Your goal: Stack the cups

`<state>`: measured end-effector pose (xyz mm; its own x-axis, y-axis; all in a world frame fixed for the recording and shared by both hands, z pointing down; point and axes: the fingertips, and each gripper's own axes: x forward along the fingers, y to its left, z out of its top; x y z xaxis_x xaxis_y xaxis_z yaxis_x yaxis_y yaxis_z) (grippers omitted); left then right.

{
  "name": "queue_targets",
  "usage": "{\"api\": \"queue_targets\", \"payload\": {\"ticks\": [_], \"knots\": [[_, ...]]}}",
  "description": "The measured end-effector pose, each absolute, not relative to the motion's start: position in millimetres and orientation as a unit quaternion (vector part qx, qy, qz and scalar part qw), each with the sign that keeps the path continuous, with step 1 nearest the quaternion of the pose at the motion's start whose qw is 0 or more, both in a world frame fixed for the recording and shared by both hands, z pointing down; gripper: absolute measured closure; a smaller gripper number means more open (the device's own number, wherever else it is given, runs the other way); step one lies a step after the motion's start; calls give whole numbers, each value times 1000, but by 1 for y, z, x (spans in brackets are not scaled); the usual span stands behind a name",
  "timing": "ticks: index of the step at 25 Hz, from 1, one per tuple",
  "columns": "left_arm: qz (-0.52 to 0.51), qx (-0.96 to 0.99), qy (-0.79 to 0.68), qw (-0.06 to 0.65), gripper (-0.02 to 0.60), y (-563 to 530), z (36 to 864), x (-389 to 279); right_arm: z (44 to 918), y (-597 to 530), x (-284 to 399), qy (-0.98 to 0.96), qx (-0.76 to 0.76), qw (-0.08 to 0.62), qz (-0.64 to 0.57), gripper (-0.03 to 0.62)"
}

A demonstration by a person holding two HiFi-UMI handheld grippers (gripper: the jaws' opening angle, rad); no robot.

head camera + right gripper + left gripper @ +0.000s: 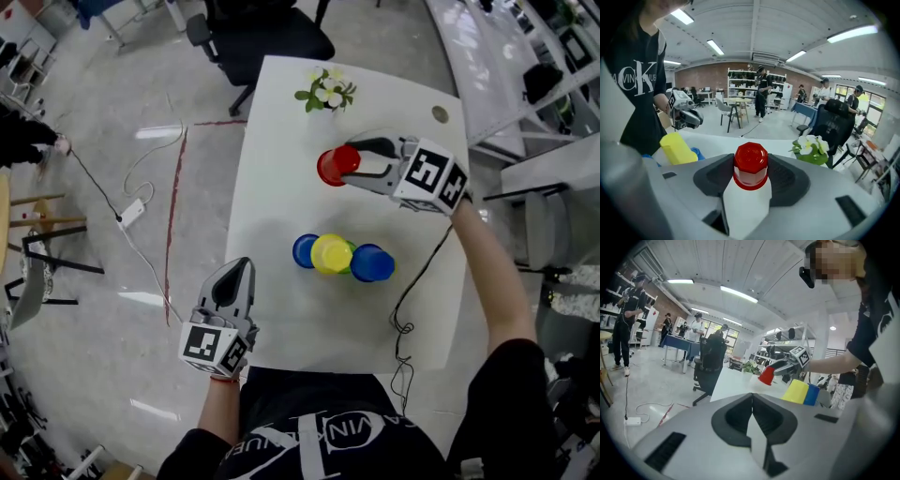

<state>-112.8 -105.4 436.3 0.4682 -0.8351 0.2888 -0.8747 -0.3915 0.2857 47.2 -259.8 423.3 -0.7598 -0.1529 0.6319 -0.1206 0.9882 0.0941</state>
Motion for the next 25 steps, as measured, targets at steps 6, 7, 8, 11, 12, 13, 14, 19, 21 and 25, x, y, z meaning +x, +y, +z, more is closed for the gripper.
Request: {"api": "queue_targets", "payload": {"ticks": [6, 7, 8, 11, 12, 13, 14, 19, 21, 25], "knots": [[45, 850, -490, 189, 577, -117, 430, -102, 372, -226, 102, -932, 189, 309, 9, 364], [44, 852, -486, 187, 577, -118, 428, -100, 364, -216, 109, -929, 209, 303, 21, 364], [44, 855, -482, 184, 577, -120, 425, -98, 357, -207, 114, -927, 225, 297, 32, 364], [41, 865, -468, 179, 577, -122, 417, -88, 332, -176, 123, -924, 258, 277, 50, 364], [41, 867, -463, 178, 577, -122, 416, -84, 324, -167, 123, -924, 263, 273, 51, 364], [41, 870, -459, 177, 577, -122, 415, -80, 318, -157, 123, -923, 267, 272, 51, 364], [42, 872, -455, 177, 577, -121, 414, -77, 314, -149, 121, -922, 270, 273, 51, 364], [46, 879, -442, 174, 577, -117, 411, -69, 315, -120, 105, -919, 267, 280, 81, 362], [46, 879, -442, 174, 577, -115, 410, -70, 320, -110, 96, -918, 258, 285, 95, 362], [47, 877, -446, 173, 577, -111, 407, -75, 329, -101, 84, -913, 253, 300, 114, 362]]}}
